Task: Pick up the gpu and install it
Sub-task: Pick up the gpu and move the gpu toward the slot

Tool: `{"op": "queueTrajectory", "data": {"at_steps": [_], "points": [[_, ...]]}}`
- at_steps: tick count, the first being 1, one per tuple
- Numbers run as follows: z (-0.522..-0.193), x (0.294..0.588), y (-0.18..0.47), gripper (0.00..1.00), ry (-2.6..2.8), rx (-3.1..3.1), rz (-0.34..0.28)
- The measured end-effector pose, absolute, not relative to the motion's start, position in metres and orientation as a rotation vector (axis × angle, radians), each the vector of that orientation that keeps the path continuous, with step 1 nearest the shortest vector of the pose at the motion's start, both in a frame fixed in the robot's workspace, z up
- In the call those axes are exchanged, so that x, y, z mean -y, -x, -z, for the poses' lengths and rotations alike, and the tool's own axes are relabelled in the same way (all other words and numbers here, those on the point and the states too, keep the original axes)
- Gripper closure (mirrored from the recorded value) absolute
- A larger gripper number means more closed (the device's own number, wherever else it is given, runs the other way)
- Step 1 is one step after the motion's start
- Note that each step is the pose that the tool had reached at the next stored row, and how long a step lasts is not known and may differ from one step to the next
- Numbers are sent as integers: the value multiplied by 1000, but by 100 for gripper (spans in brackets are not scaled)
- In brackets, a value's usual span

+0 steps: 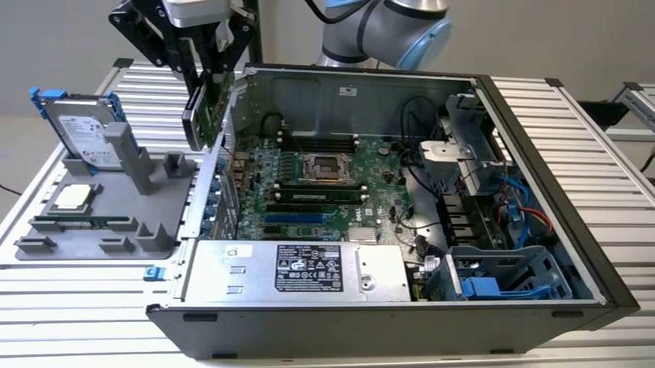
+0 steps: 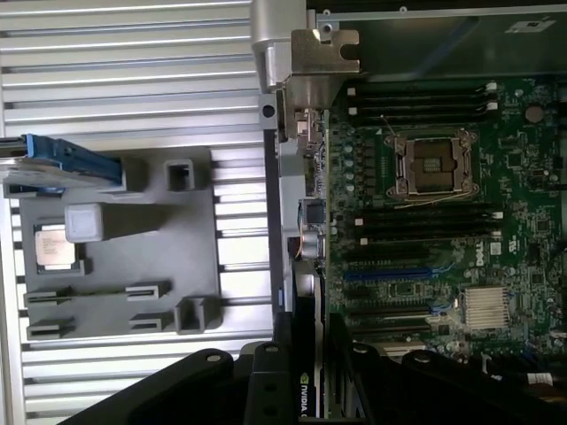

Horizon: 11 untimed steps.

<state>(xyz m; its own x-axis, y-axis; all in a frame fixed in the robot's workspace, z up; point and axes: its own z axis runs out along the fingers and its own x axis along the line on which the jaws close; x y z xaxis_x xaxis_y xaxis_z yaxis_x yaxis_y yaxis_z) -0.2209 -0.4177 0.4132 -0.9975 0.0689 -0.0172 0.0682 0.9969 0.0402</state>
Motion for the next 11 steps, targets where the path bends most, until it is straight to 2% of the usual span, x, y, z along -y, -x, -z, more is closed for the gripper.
{"op": "queueTrajectory", "data": {"at_steps": [11], "points": [[-413, 418, 215, 100, -107, -3121, -62]]}}
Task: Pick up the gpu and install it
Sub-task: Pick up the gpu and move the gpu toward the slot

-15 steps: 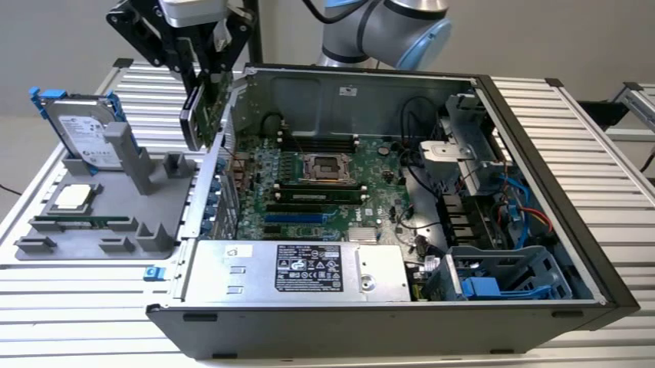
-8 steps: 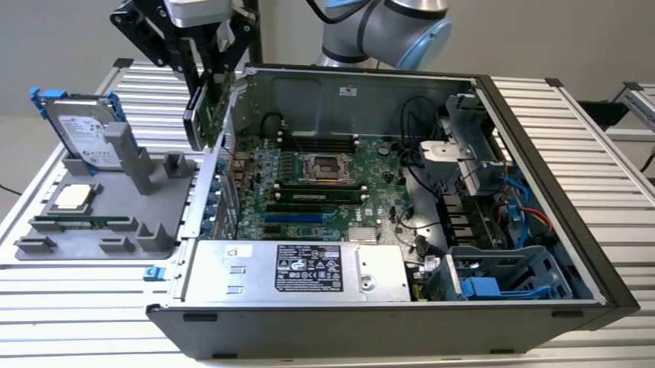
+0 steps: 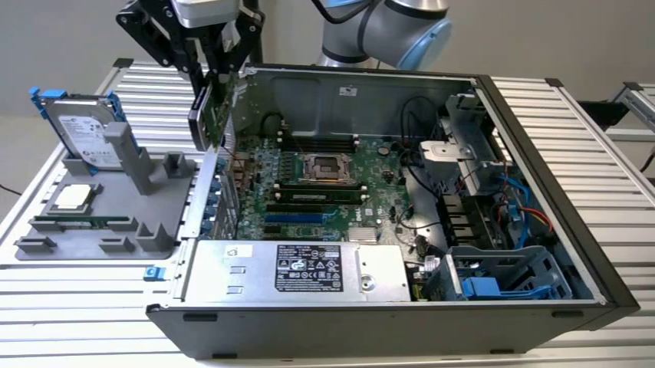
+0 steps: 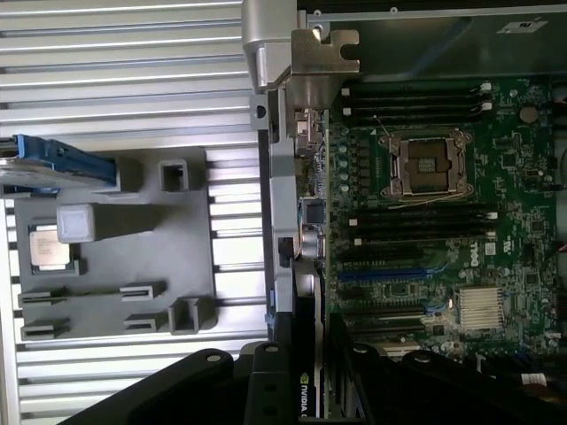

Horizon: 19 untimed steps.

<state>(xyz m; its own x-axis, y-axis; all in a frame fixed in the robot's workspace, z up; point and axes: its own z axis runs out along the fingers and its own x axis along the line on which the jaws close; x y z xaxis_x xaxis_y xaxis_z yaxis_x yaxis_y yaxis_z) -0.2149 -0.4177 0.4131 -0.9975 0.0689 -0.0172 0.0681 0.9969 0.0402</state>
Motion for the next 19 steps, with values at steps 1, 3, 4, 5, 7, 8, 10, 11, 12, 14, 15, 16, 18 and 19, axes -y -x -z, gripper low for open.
{"op": "queueTrajectory", "data": {"at_steps": [1, 3, 4, 5, 7, 8, 10, 11, 12, 14, 15, 16, 18, 19], "points": [[-413, 418, 214, 100, -107, -3121, -62], [-413, 418, 213, 100, -107, -3121, -62], [-413, 418, 213, 100, -107, -3121, -62], [-413, 418, 212, 100, -107, -3121, -62], [-413, 418, 211, 100, -107, -3121, -62], [-413, 418, 210, 100, -107, -3121, -62], [-413, 418, 209, 100, -107, -3121, -62], [-413, 418, 208, 100, -107, -3121, -62], [-413, 418, 208, 100, -107, -3121, -62], [-413, 418, 206, 100, -107, -3121, -62], [-413, 418, 205, 100, -107, -3121, -62], [-413, 418, 204, 100, -107, -3121, -62], [-413, 418, 202, 100, -107, -3121, -62], [-413, 418, 202, 100, -107, -3121, -62]]}}
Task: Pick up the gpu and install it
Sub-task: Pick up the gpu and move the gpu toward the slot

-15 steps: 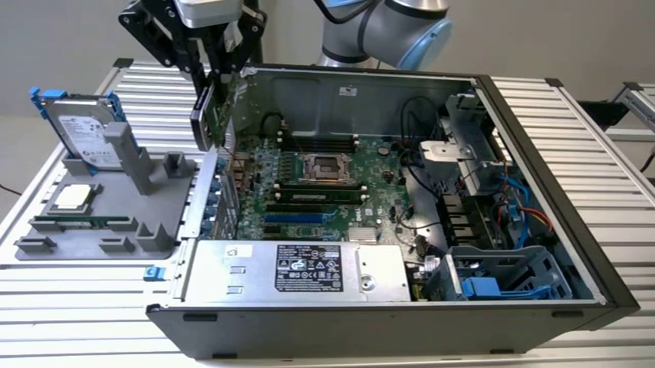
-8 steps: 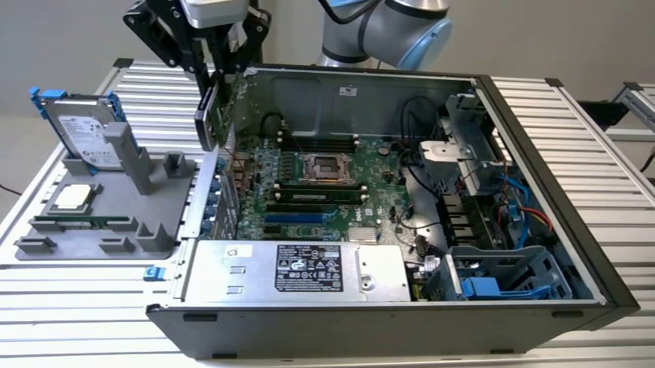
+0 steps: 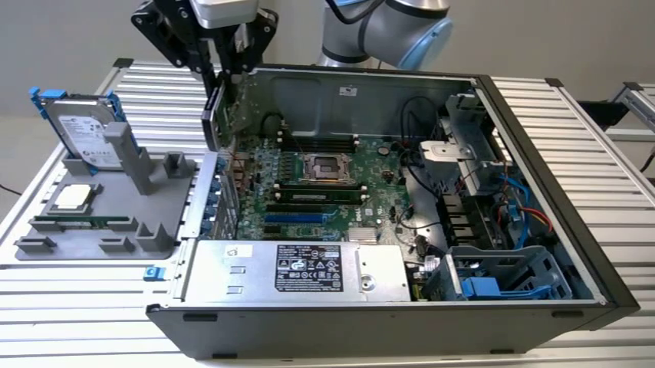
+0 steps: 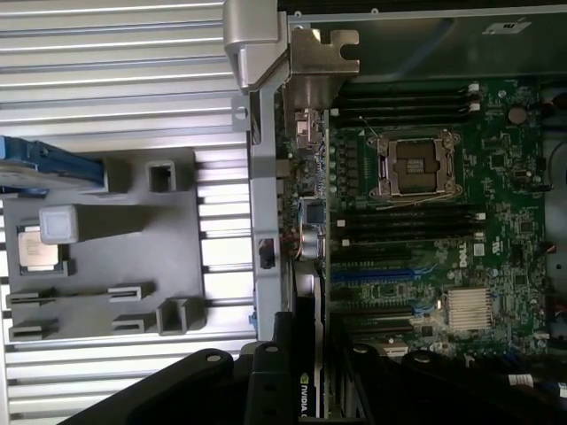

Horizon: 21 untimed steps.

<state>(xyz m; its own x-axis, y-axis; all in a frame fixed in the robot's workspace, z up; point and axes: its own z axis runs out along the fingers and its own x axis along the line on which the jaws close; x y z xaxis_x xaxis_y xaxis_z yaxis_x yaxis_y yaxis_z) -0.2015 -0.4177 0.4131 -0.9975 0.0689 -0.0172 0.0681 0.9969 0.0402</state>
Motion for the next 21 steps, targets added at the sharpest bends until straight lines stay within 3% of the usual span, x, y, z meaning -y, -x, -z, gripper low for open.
{"op": "queueTrajectory", "data": {"at_steps": [21], "points": [[-413, 418, 185, 100, -107, -3121, -62]]}}
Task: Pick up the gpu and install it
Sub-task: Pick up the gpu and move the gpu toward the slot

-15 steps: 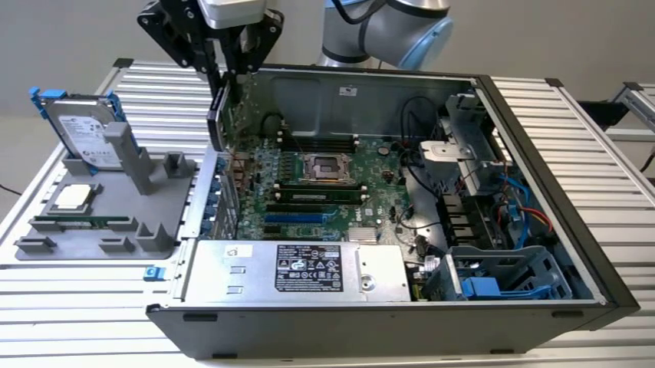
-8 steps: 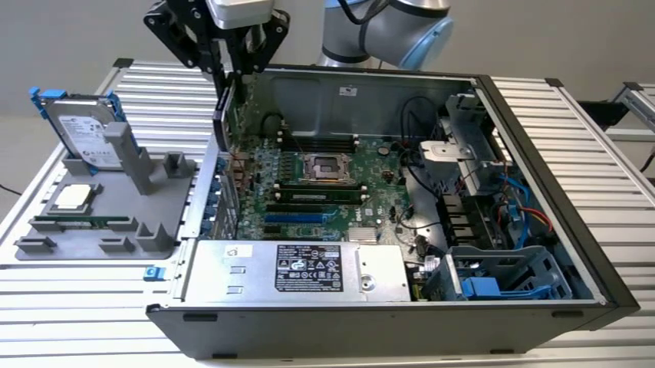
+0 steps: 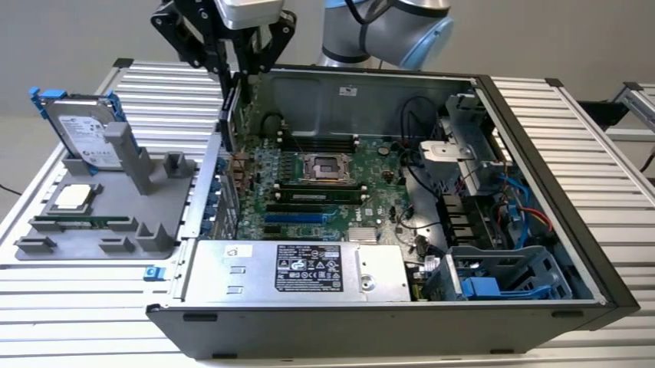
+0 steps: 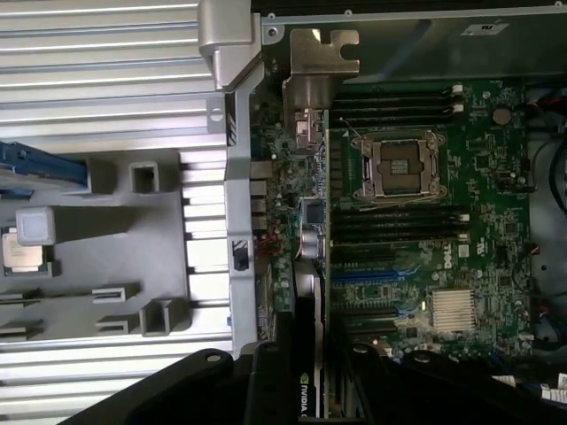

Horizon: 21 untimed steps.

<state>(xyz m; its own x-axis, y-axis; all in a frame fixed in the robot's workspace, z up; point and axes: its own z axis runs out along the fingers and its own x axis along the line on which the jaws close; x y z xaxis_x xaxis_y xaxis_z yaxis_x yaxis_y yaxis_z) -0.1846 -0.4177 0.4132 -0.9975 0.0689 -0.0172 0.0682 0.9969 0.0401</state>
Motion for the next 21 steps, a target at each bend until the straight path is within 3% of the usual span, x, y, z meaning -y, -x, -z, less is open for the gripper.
{"op": "queueTrajectory", "data": {"at_steps": [21], "points": [[-413, 418, 170, 100, -107, -3121, -62]]}}
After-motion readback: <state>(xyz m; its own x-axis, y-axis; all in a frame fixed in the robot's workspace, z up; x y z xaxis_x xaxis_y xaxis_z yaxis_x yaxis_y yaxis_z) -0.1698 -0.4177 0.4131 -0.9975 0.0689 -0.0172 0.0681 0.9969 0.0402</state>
